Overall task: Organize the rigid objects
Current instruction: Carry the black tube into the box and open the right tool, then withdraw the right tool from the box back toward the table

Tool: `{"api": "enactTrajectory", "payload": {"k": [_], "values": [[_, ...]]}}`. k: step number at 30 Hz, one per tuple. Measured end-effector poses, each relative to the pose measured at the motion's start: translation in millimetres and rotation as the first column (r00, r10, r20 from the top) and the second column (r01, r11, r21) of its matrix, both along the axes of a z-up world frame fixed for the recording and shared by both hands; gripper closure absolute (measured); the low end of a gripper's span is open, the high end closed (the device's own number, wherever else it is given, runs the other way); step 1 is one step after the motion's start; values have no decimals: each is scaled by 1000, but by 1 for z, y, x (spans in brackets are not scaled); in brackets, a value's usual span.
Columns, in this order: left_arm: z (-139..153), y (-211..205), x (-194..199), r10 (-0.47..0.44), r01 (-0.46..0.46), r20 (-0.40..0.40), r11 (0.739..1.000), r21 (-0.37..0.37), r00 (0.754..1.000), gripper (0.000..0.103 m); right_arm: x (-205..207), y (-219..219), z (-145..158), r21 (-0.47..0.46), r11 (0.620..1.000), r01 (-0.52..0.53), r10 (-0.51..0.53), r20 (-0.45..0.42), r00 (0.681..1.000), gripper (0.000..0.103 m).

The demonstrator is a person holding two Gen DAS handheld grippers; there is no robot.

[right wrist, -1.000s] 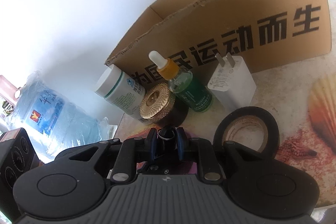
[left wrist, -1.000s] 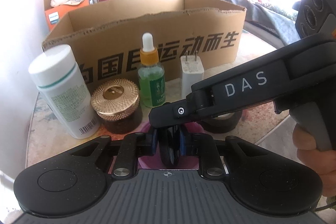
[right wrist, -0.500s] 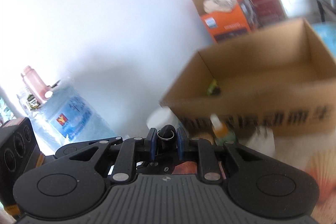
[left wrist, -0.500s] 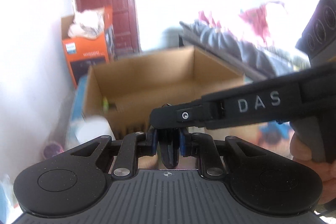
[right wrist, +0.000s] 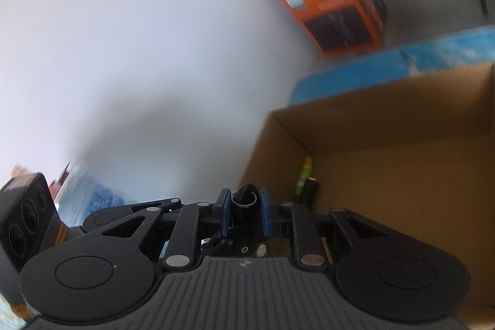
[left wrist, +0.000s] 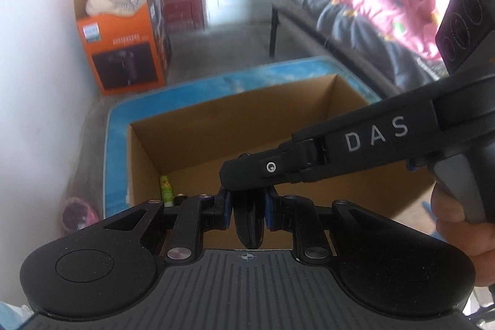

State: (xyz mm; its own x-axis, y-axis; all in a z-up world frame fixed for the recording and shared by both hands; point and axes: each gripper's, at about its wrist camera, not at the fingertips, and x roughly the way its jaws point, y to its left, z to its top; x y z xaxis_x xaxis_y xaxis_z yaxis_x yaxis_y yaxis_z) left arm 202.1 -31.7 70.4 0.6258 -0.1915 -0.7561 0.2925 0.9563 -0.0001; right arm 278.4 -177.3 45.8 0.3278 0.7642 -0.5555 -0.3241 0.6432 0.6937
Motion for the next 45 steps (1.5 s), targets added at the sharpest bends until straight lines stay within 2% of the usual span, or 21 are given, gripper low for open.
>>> {"api": "enactTrajectory", "payload": {"k": [3,6,9,12,18,22,27,29,32,36,38,40,45], "values": [[-18,2,38,17,-16,-117,1000,8,993,84,39,3,-28,-24,1000,12,-14,-103,995,81],[-37,3,71,47,-41,-208,999,32,977,84,69,11,-54,-50,999,18,-27,-170,985,81],[-52,6,95,93,-79,-260,995,64,961,84,96,19,-75,-59,998,30,-42,-211,977,81],[-60,8,110,133,-111,-276,989,96,952,84,116,26,-93,-74,996,39,-56,-243,968,81],[-51,15,108,148,-128,-242,987,98,959,82,127,26,-102,-77,995,61,-78,-239,968,81],[-36,19,99,131,-119,-217,991,67,967,74,126,10,-96,-96,990,102,-121,-220,968,80],[-8,29,74,106,-108,-144,994,-4,984,55,130,6,-105,-231,967,109,-171,-272,947,79],[5,34,58,103,-106,-99,994,-27,990,42,124,7,-111,-282,955,96,-186,-315,931,79],[21,49,29,120,-124,-46,989,-84,992,32,124,22,-106,-282,956,80,-168,-305,938,72],[33,66,-14,136,-132,10,978,-158,991,24,122,46,-99,-216,975,43,-111,-314,943,72],[36,72,-37,142,-129,54,973,-190,988,11,117,53,-89,-207,977,39,-98,-280,955,72],[37,77,-56,152,-129,92,967,-219,984,4,110,51,-78,-188,981,49,-97,-257,962,72],[23,82,-93,144,-100,129,949,-297,981,1,78,20,-39,-145,986,81,-107,-185,977,72]]}}
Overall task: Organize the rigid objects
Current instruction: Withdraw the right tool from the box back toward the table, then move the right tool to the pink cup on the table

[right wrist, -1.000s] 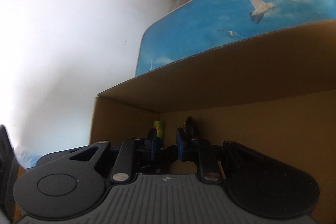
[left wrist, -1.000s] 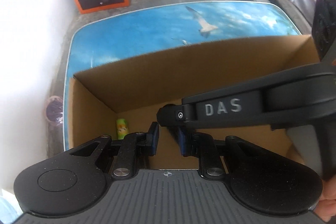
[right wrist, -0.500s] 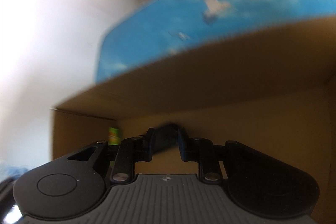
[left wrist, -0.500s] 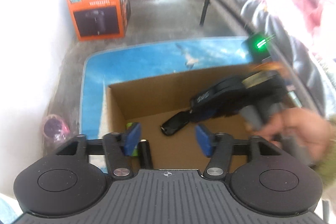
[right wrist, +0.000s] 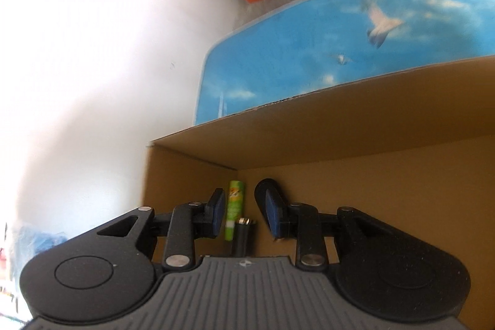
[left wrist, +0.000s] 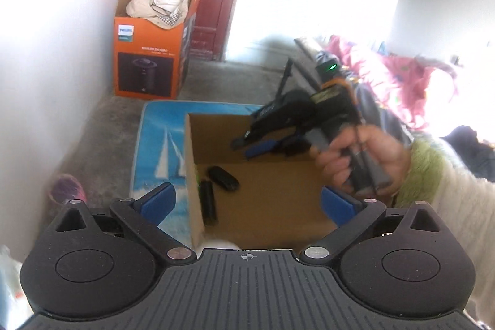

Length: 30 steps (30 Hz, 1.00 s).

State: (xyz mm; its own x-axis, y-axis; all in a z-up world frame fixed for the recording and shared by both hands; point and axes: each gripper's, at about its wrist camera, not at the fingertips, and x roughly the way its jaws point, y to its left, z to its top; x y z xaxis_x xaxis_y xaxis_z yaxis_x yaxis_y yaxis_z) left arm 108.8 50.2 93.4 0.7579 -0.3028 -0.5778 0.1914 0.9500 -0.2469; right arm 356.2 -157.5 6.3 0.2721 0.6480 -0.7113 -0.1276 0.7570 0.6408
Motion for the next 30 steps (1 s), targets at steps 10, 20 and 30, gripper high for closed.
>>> {"api": "enactTrajectory", "payload": {"k": [10,20,30], "values": [[-53,12,-39,-10,-6,-98,986,-164,995,0,-179,-102,83,122,992,-22,-21,341,940,41],[-86,-16,-83,-94,84,-47,980,-179,995,0,-310,-119,1,1,976,216,-201,369,907,38],[-115,-75,-94,-108,114,-46,980,161,993,0,-343,-104,-30,-25,982,189,-173,293,940,49]]}}
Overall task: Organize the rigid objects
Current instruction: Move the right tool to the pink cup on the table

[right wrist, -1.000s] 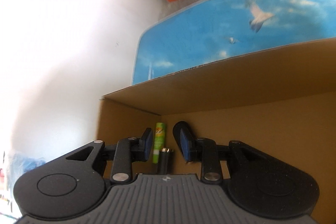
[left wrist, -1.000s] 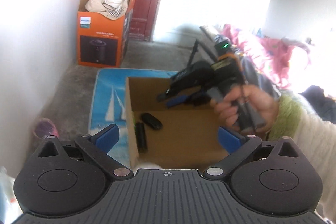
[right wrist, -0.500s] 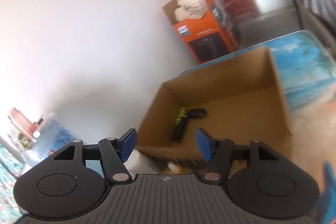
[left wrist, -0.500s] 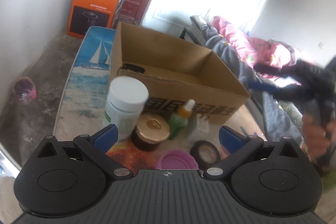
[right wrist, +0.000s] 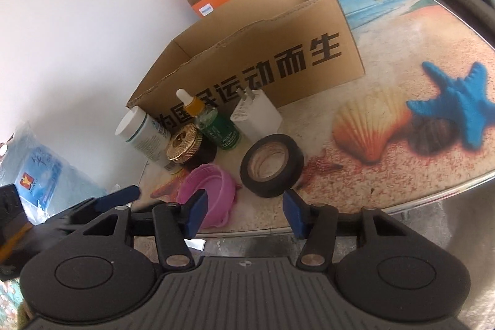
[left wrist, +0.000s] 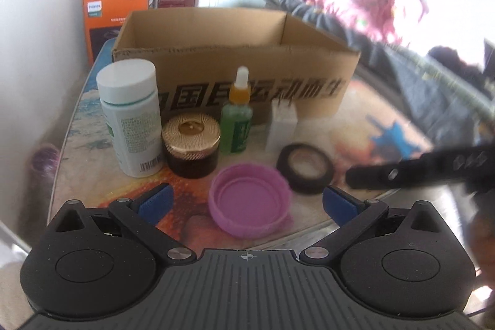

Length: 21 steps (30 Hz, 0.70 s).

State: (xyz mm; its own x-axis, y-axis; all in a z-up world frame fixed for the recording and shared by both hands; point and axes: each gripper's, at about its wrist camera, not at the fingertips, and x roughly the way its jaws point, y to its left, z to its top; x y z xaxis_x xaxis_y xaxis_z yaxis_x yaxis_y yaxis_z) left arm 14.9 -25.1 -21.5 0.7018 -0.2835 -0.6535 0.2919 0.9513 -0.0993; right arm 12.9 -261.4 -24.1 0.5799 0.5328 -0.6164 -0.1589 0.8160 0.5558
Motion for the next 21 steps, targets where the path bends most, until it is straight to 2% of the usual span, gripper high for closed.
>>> {"api": "enactTrajectory", "payload": {"k": [3,6,9,15,17,21], "values": [[-10,-12,-2,-18,17,12,998,61,1000,0,0,7,3,-3,1000,-15,15,8,1000,53],[-15,-20,-3,-41,38,23,995,89,999,0,3,15,2,-8,999,-32,32,8,999,58],[-22,-24,-1,-37,37,2,993,109,999,2,7,24,-1,-5,999,-50,50,3,999,63],[-29,-22,6,1,2,-29,995,95,1000,14,21,40,-9,-26,996,-86,85,-21,996,66],[-31,-22,8,8,-5,-37,995,100,999,22,25,44,-11,-38,995,-95,94,-26,995,66],[-34,-21,9,14,-10,-32,995,97,999,27,33,50,-19,-56,993,-100,98,-47,994,68]]}}
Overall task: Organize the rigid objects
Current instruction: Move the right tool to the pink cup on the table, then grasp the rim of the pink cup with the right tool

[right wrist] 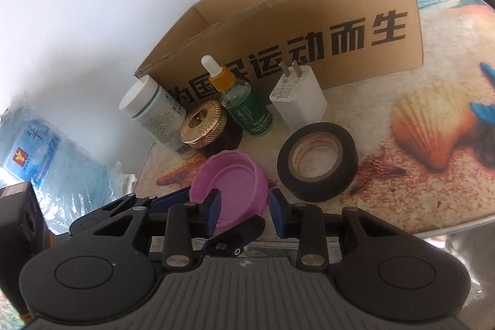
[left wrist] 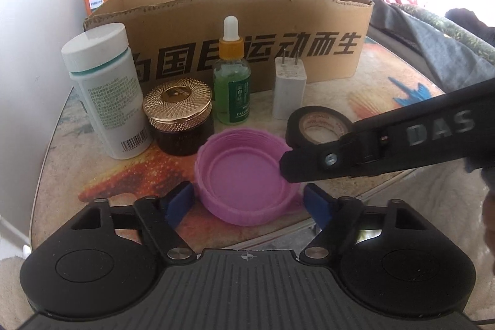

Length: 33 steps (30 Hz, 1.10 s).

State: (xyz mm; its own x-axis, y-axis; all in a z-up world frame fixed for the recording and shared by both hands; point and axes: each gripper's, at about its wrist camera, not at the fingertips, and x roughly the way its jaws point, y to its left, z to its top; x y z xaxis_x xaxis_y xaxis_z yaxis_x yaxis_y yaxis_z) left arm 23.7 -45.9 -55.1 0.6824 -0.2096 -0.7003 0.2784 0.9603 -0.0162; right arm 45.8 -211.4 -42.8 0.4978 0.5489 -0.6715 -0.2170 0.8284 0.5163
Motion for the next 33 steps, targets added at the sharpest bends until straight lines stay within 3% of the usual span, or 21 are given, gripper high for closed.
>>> {"api": "enactTrajectory", "payload": {"k": [4,12,21,33], "values": [[0,-1,-2,-10,10,17,1000,-1,1000,31,5,2,-4,-9,1000,3,-3,-3,1000,72],[0,-7,-2,-69,68,41,997,32,997,31,7,-1,-11,-14,999,29,-29,-7,1000,80],[2,-15,-2,-136,133,36,988,81,990,31,-4,-9,-12,20,995,95,-95,2,995,82],[5,-23,-8,-133,131,11,986,99,991,31,-10,-12,-10,-14,999,48,-48,7,999,83]]}}
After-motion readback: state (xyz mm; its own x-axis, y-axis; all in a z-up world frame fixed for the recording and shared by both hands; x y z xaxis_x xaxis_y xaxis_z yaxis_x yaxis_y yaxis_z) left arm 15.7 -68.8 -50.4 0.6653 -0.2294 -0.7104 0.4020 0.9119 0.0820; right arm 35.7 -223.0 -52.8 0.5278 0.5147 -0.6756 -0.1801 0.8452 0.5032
